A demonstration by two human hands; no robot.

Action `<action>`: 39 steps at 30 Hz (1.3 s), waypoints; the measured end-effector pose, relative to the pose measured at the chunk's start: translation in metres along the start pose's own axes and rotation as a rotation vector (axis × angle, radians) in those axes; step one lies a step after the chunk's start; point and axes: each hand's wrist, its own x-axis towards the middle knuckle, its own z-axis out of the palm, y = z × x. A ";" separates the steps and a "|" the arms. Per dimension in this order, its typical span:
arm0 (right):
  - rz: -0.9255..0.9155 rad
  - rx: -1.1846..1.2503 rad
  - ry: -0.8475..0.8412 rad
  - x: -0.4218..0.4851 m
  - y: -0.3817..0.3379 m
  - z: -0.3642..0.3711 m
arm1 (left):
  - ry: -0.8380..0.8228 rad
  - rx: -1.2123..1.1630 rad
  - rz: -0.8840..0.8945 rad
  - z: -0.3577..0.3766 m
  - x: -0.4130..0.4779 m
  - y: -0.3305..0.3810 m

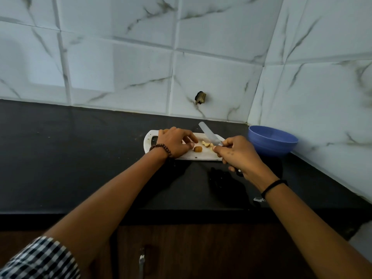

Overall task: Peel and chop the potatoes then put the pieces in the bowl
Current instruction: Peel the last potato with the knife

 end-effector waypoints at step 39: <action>-0.152 -0.310 -0.017 -0.013 -0.013 0.019 | -0.108 -0.338 -0.246 0.007 0.011 -0.004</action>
